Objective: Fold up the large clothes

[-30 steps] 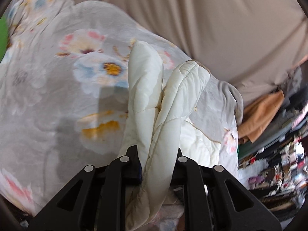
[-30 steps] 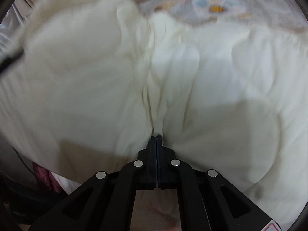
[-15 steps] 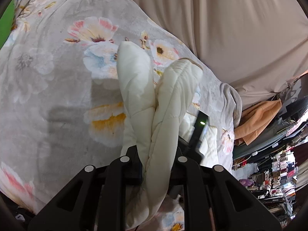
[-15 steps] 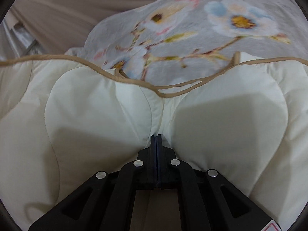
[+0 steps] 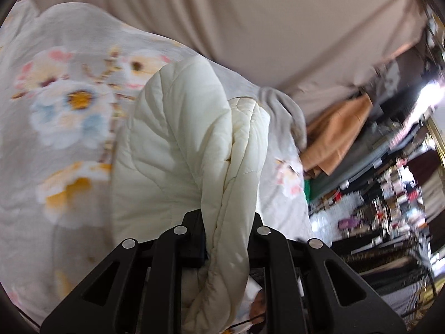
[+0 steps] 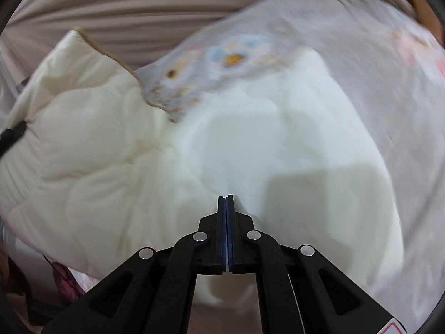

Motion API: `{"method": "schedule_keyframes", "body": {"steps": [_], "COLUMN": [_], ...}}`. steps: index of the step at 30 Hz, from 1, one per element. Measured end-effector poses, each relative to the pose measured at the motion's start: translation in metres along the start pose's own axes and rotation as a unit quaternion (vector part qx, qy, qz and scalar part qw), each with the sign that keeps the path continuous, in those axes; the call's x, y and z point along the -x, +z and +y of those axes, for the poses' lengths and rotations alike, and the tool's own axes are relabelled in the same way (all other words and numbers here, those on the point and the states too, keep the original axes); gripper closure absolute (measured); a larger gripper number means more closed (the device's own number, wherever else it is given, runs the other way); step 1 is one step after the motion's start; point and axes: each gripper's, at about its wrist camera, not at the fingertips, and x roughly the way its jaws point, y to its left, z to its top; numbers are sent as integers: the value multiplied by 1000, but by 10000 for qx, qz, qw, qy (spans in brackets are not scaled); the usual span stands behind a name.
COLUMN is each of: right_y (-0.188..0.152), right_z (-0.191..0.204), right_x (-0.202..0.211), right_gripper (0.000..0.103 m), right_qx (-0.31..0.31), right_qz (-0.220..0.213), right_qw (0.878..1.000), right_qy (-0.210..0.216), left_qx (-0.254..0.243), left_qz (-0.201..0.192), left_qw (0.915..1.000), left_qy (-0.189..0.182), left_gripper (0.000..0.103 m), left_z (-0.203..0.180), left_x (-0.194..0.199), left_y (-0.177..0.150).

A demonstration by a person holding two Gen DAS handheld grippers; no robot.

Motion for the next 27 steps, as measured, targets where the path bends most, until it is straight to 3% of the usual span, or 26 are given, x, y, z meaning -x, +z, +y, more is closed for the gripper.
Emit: {"method": "schedule_keyframes", "body": {"steps": [7, 12, 15, 19, 27], "right_y": [0, -10, -24, -37, -37], "right_z": [7, -16, -33, -57, -85], "right_x": [-48, -13, 34, 87, 131], "right_gripper": [100, 101, 101, 100, 98], "right_qx": [133, -274, -307, -212, -188], "right_qz": [75, -111, -347, -617, -892], "right_qw": [9975, 9926, 9934, 9974, 9955], "right_qy": [686, 1178, 1050, 290, -263], "left_qx": [-511, -675, -890, -1097, -1465], "left_qz": [513, 887, 1046, 1138, 1131], "left_qw": [9974, 9930, 9879, 9814, 9698], "left_qy": [-15, 389, 718, 1090, 1592], "left_gripper": [88, 88, 88, 88, 86], "left_z": [-65, -87, -95, -103, -108], "left_x": [-74, -147, -181, -213, -250], "left_y": [-15, -32, -48, -69, -92]}}
